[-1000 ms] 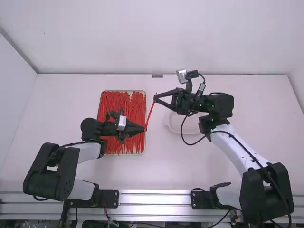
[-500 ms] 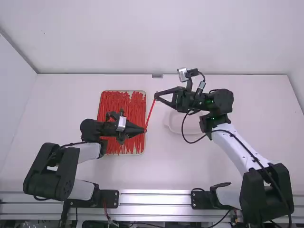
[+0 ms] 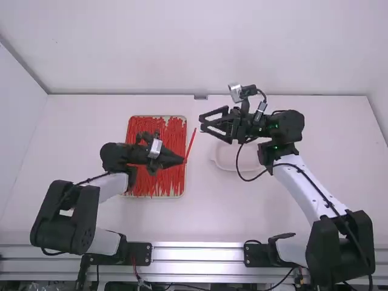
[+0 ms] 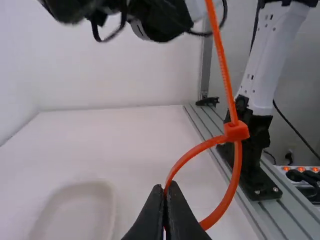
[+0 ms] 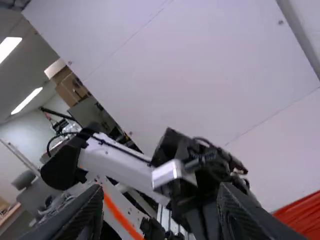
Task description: Fasten the cable tie
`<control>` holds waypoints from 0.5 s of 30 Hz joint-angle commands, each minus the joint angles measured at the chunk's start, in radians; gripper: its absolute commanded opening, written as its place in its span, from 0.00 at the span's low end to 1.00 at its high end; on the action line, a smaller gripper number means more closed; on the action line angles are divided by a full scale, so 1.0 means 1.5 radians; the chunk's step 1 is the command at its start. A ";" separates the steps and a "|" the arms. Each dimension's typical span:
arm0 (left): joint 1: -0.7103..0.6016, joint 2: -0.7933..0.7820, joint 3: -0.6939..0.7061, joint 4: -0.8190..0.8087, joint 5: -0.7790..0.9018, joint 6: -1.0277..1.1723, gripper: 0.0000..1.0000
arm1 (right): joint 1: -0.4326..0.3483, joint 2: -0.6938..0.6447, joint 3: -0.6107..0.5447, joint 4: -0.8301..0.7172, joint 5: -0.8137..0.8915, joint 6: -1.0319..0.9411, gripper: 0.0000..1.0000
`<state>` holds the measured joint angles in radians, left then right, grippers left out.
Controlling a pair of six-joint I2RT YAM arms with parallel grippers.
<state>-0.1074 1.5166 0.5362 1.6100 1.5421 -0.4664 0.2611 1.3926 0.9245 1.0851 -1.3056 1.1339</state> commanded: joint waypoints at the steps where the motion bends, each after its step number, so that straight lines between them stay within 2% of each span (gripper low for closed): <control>1: 0.006 0.001 0.054 0.006 0.008 -0.075 0.02 | 0.002 -0.011 0.002 -0.012 -0.020 -0.039 0.62; 10: 0.006 0.001 0.197 0.005 0.006 -0.222 0.02 | 0.005 -0.012 -0.038 -0.050 -0.021 -0.131 0.64; 15: 0.006 0.001 0.222 -0.006 -0.021 -0.237 0.02 | 0.027 -0.012 -0.054 -0.048 -0.013 -0.166 0.64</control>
<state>-0.1074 1.5166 0.8452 1.5974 1.5337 -0.7784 0.2825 1.3926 0.8562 1.0046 -1.3273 0.9375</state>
